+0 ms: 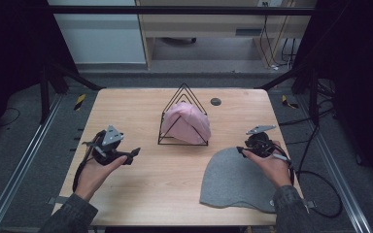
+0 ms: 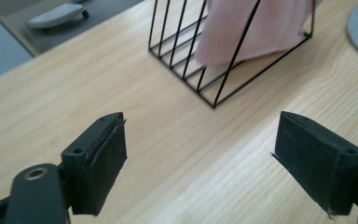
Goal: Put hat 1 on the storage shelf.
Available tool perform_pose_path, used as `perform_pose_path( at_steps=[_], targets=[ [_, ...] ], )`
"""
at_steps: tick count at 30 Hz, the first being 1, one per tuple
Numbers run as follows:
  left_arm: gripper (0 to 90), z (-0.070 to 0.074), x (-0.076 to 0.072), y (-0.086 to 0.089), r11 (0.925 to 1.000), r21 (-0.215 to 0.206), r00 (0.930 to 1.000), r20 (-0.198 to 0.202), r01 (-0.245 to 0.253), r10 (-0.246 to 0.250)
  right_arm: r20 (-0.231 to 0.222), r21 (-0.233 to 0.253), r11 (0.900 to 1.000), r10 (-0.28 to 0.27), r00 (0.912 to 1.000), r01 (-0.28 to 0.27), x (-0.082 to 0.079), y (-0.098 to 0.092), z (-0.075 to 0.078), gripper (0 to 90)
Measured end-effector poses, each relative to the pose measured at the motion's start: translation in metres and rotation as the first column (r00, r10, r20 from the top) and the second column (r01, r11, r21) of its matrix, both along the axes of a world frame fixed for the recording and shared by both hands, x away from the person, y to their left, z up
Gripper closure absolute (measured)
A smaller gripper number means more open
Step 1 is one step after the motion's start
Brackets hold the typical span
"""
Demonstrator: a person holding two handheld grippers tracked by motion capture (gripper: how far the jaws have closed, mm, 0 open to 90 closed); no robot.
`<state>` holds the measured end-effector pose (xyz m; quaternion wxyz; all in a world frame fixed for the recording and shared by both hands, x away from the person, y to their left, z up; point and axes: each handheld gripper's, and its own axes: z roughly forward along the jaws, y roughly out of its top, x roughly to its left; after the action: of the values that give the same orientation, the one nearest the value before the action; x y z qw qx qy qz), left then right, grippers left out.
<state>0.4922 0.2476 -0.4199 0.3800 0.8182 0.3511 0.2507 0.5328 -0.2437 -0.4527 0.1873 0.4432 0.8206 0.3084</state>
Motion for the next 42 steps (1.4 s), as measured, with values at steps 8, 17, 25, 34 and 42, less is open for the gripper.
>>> perform_pose_path(
  at_steps=[8, 17, 25, 34, 42],
  targets=[
    [12.1, -0.03, -0.023, 0.023, 0.9992, 0.038, 0.9961, -0.088, -0.009, 0.013, -0.014, -0.012, 1.0, -0.024, 0.9996, 0.024, -0.003, -0.005, -0.007, 55.4],
    [11.6, -0.034, -0.024, 0.032, 0.9981, 0.034, 0.9924, -0.11, -0.051, 0.055, -0.062, -0.025, 0.996, -0.084, 0.9946, 0.083, 0.001, -0.018, -0.021, 44.8],
    [11.6, -0.038, -0.021, 0.033, 0.9977, 0.045, 0.9913, -0.119, -0.052, 0.057, -0.094, -0.018, 0.995, -0.101, 0.9905, 0.099, -0.003, -0.028, -0.027, 44.9],
    [11.9, -0.039, -0.02, 0.032, 0.9975, 0.057, 0.9911, -0.124, -0.043, 0.05, -0.114, -0.033, 0.997, -0.079, 0.9903, 0.076, -0.005, -0.027, -0.032, 49.7],
    [12.1, -0.039, -0.021, 0.032, 0.9971, 0.064, 0.9915, -0.121, -0.04, 0.048, -0.114, -0.023, 0.995, -0.103, 0.9881, 0.101, -0.003, -0.037, -0.033, 41.0]
  ],
)
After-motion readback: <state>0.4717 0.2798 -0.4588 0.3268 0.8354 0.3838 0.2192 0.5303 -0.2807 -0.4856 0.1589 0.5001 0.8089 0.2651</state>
